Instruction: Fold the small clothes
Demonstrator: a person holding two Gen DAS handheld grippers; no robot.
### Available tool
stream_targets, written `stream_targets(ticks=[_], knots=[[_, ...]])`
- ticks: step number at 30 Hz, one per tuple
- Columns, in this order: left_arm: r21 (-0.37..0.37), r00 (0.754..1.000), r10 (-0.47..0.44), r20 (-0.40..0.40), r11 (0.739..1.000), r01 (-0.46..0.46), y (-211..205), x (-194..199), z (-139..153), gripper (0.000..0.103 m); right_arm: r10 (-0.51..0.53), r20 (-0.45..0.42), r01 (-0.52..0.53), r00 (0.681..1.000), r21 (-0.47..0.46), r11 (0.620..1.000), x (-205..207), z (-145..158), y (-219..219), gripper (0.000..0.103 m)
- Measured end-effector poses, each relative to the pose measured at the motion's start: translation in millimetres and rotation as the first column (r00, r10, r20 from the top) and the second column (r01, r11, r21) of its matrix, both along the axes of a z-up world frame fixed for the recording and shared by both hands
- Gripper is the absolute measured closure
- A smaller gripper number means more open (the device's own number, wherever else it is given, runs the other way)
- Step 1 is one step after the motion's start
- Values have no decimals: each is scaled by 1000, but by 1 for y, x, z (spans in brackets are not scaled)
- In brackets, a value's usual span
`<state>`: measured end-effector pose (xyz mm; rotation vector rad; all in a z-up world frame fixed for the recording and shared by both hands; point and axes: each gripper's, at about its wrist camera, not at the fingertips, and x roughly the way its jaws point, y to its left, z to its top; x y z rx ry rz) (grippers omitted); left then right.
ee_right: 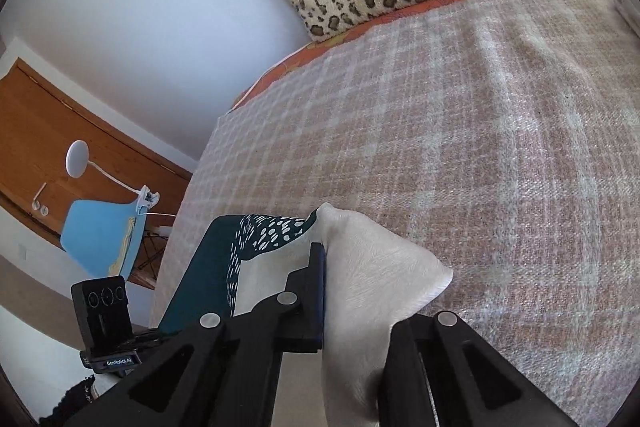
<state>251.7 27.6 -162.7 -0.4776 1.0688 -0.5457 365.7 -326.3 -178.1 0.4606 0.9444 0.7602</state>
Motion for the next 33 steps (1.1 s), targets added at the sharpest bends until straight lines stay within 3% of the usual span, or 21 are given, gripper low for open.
stream_targets(ticks=[6, 18, 25, 33], knots=[[52, 993, -26, 115, 998, 20, -10, -10, 27, 100, -4, 114, 13, 993, -77, 997, -18, 34, 1, 103], [59, 978, -65, 200, 997, 54, -38, -8, 63, 100, -7, 237, 38, 972, -128, 991, -40, 86, -4, 103], [48, 962, -112, 249, 994, 103, -80, 3, 79, 100, -52, 297, 93, 953, -125, 988, -44, 112, -40, 103], [26, 935, -183, 305, 983, 184, -155, 22, 88, 100, -132, 331, 191, 934, -152, 970, -41, 131, -111, 103]])
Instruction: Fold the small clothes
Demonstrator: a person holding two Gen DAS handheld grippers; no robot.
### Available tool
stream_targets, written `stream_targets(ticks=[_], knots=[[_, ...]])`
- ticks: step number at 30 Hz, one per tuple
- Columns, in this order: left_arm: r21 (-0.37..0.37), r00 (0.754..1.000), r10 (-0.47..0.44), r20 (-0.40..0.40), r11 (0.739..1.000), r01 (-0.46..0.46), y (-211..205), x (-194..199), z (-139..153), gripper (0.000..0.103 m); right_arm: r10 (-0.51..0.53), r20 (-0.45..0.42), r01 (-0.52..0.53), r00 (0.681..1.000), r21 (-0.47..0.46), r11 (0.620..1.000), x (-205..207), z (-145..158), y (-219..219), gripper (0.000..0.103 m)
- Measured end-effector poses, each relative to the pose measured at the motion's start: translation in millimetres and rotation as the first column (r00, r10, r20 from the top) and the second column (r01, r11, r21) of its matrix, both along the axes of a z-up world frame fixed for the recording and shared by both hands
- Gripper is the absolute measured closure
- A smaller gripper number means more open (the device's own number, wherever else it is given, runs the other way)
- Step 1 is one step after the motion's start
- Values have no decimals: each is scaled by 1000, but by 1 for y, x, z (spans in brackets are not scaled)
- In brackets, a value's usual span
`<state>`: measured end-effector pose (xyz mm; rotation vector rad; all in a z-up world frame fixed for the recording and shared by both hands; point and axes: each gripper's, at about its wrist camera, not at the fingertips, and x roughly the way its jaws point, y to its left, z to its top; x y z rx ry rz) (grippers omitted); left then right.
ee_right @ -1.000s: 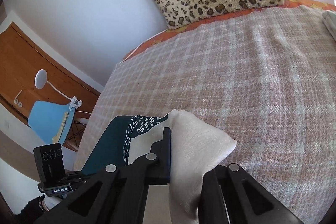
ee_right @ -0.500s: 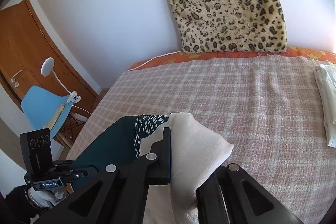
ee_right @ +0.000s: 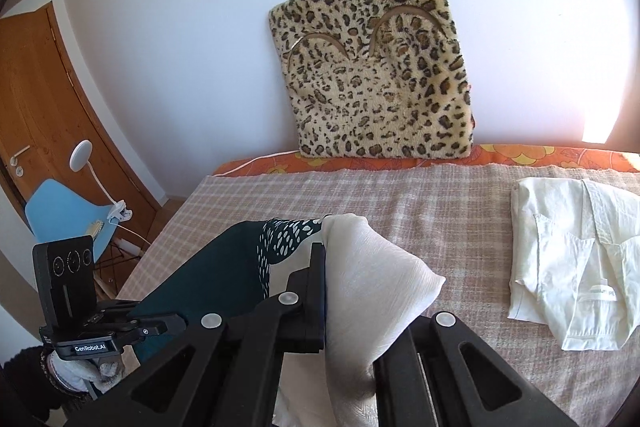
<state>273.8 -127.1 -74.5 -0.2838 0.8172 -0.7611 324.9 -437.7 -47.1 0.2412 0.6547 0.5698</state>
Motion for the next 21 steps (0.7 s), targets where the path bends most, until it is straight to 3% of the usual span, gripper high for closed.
stream_targets(ticks=[8, 21], knots=[[-14, 993, -106, 57, 994, 107, -81, 25, 19, 100, -106, 26, 107, 994, -41, 993, 14, 24, -84, 103], [-8, 979, -172, 113, 985, 174, -180, 70, 32, 100, -215, 75, 220, 974, -81, 972, 55, 38, -181, 103]])
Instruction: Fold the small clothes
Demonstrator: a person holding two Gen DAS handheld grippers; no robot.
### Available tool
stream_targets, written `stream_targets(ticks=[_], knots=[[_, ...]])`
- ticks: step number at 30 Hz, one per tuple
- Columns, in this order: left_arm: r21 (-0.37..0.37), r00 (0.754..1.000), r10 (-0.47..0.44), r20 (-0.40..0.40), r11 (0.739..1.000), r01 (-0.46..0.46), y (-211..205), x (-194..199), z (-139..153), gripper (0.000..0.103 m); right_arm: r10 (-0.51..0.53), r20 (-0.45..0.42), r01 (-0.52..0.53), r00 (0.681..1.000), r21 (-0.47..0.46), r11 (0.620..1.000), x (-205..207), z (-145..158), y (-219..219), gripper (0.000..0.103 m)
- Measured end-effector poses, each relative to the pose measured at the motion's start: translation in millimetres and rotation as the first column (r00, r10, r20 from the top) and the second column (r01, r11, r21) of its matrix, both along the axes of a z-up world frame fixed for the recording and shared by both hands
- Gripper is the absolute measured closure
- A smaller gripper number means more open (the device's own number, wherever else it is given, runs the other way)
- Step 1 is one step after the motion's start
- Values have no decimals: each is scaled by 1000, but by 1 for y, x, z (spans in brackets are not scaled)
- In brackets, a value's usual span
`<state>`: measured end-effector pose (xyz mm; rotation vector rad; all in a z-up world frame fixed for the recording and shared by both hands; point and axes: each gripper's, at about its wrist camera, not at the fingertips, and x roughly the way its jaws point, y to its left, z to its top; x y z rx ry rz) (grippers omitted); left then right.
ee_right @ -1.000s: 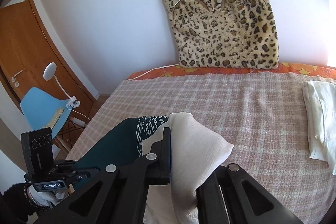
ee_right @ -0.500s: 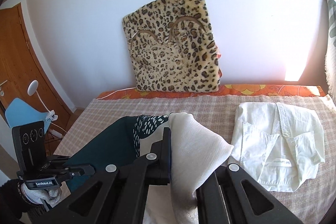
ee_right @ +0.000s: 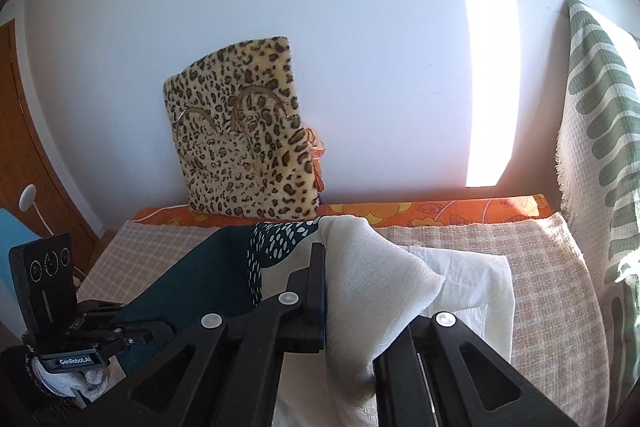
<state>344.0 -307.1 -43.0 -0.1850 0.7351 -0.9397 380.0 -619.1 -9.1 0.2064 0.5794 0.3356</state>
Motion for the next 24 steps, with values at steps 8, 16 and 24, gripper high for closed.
stream_targets(ticks=[8, 16, 24], knots=[[1, 1000, -26, 3, 1000, 26, -48, 29, -3, 100, -33, 7, 33, 999, -34, 999, 36, -4, -35, 103], [24, 999, -48, -16, 999, 48, -85, 58, -23, 100, -46, -15, 45, 999, -57, 997, 74, -22, -61, 103], [67, 996, -49, -74, 996, 54, -105, 76, -65, 100, -27, -92, 25, 995, -18, 1000, 116, -67, -81, 103]])
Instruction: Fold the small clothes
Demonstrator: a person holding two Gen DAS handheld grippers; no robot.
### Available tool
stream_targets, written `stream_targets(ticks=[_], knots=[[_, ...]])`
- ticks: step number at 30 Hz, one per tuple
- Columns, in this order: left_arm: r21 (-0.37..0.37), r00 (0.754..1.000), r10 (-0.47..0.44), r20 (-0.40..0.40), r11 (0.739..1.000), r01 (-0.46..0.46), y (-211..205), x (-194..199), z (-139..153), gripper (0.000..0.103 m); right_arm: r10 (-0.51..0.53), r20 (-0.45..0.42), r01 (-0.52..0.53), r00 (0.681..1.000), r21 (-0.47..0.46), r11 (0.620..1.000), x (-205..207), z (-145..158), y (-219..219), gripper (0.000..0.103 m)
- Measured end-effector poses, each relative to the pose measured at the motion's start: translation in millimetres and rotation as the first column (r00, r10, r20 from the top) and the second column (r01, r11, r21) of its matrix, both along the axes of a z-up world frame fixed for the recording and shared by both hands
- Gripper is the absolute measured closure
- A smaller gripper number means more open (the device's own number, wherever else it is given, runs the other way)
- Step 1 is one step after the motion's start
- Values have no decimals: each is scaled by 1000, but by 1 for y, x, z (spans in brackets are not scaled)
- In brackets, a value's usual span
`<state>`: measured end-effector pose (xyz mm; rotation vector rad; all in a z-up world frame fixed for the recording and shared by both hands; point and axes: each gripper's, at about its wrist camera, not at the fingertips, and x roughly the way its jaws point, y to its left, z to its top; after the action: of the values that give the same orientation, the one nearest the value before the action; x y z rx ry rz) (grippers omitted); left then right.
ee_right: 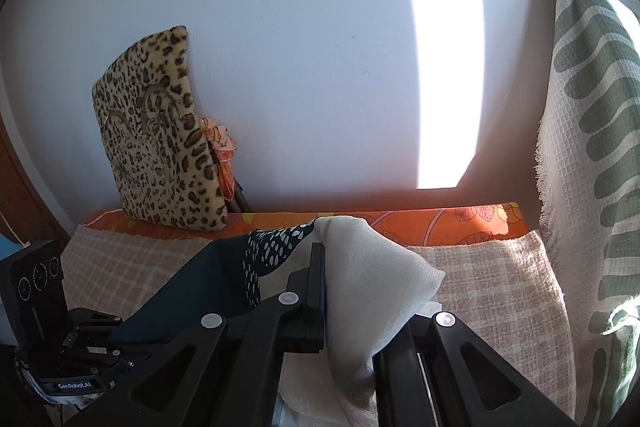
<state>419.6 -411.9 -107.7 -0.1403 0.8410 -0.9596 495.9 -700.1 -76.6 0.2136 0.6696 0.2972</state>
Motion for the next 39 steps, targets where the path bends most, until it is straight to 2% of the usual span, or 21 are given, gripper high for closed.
stream_targets(ticks=[2, 7, 8, 11, 14, 16, 21, 24, 27, 31, 35, 39], knots=[[28, 1000, 2, -5, 1000, -2, -1, 1, -9, 100, 7, -29, -6, 1000, 31, 1000, 11, -16, -5, 103], [85, 1000, 19, -11, 996, -18, 2, 4, -24, 100, 15, -104, -11, 994, 38, 999, 28, -48, -16, 101], [96, 999, 30, -17, 995, -28, 3, 6, -26, 99, -1, -122, 5, 993, 31, 1000, 31, -53, -19, 95], [115, 998, 60, -16, 992, -58, 6, 9, -30, 96, -98, -186, 96, 978, -19, 995, 36, -68, -37, 65], [134, 997, 79, -15, 988, -77, 10, 11, -34, 94, -193, -229, 179, 954, -82, 980, 33, -76, -53, 65], [153, 995, 101, -2, 983, -99, 11, 11, -34, 84, -220, -243, 202, 945, -97, 975, 26, -78, -60, 65], [177, 993, 120, 19, 977, -121, 18, 7, -32, 82, -268, -200, 228, 942, -205, 952, -2, -73, -61, 62], [222, 985, 162, 51, 960, -169, 21, 5, -31, 61, -255, -184, 207, 949, -246, 947, -14, -71, -52, 61], [248, 984, 165, 61, 953, -175, 25, 1, -34, 61, -238, -177, 189, 955, -254, 949, -26, -69, -44, 61], [334, 985, 160, 61, 927, -171, 28, -5, -48, 61, -219, -211, 156, 953, -277, 948, -39, -77, -38, 58], [316, 980, 196, 40, 928, -199, 42, -9, -46, 61, -251, -246, 164, 936, -326, 931, -54, -88, -42, 58], [311, 978, 199, 58, 928, -208, 54, -21, -34, 61, -295, -264, 181, 918, -381, 907, -71, -91, -51, 58]])
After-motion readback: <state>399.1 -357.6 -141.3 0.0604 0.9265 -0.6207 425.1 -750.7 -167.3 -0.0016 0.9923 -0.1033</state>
